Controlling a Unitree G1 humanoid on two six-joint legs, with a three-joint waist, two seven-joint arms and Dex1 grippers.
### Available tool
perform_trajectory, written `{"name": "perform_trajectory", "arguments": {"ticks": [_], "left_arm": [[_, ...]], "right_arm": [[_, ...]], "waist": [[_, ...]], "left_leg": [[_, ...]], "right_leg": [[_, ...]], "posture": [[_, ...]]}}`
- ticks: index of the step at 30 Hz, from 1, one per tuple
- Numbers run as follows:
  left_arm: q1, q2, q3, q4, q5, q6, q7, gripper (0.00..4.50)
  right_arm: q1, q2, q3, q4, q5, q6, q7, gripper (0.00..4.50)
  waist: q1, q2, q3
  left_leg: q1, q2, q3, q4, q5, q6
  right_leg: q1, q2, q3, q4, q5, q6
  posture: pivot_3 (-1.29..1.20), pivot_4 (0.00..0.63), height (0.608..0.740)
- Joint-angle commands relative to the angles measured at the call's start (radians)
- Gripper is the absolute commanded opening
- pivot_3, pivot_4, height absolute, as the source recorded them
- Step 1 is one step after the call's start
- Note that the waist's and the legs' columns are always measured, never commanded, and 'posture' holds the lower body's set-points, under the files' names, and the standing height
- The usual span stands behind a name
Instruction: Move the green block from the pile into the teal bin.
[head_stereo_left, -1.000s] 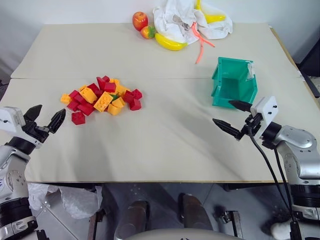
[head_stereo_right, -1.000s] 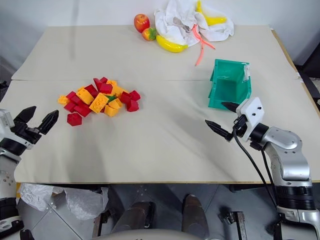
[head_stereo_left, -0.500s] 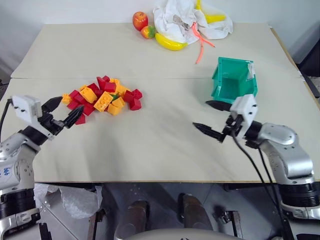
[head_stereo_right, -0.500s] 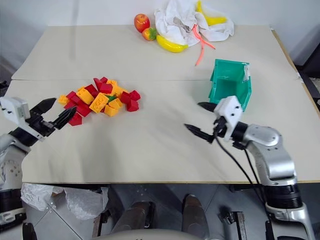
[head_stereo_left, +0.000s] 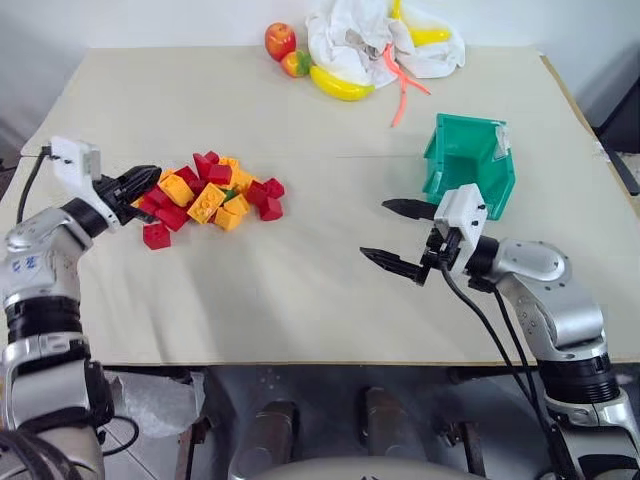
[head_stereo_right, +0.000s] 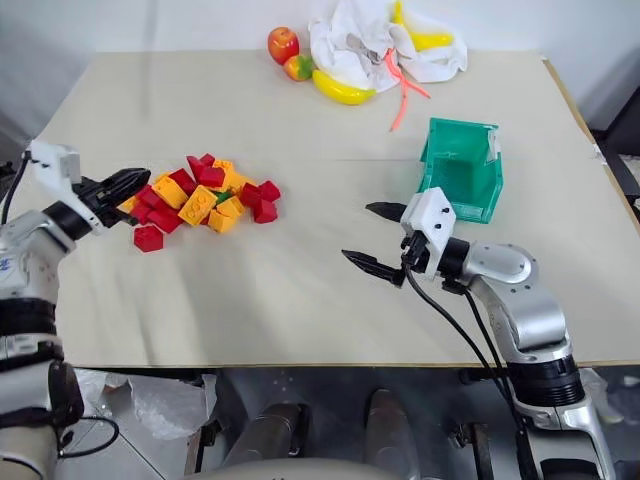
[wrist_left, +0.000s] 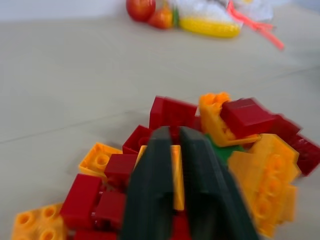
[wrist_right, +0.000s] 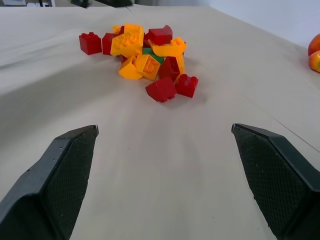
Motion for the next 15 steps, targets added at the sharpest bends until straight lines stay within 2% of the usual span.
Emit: {"name": "perform_trajectory", "arguments": {"ticks": [1,7,15], "left_arm": [[-0.109,-0.006,-0.049,0.127,0.062,-0.038,-0.019,0.03],[-0.269,-0.081,-0.136,0.343,0.150,-0.105,-0.109,0.03],[-0.290,-0.122,-0.198,0.365,0.193,-0.081,-0.279,0.03]], "right_arm": [[-0.030,0.001,0.000,-0.007,0.001,-0.013,0.012,4.50],[-0.056,-0.030,0.004,0.001,-0.007,0.002,0.044,4.50],[-0.049,-0.039,-0.017,-0.019,-0.013,0.020,0.016,4.50]], "waist": [[0.000,0.000,0.000],[0.003,-0.001,0.001],[-0.013,-0.001,0.001]], "left_leg": [[-0.001,0.000,0.000,0.000,0.000,0.000],[-0.002,-0.001,0.000,0.002,0.000,0.000],[-0.002,-0.001,0.001,0.003,-0.001,0.001]], "right_leg": [[-0.001,0.000,0.000,0.000,0.000,0.000],[0.000,0.000,-0.001,0.000,0.000,0.001],[-0.001,0.000,-0.001,0.001,0.000,0.001]], "posture": [[0.00,0.150,0.740],[0.00,0.150,0.740],[0.00,0.150,0.740]]}}
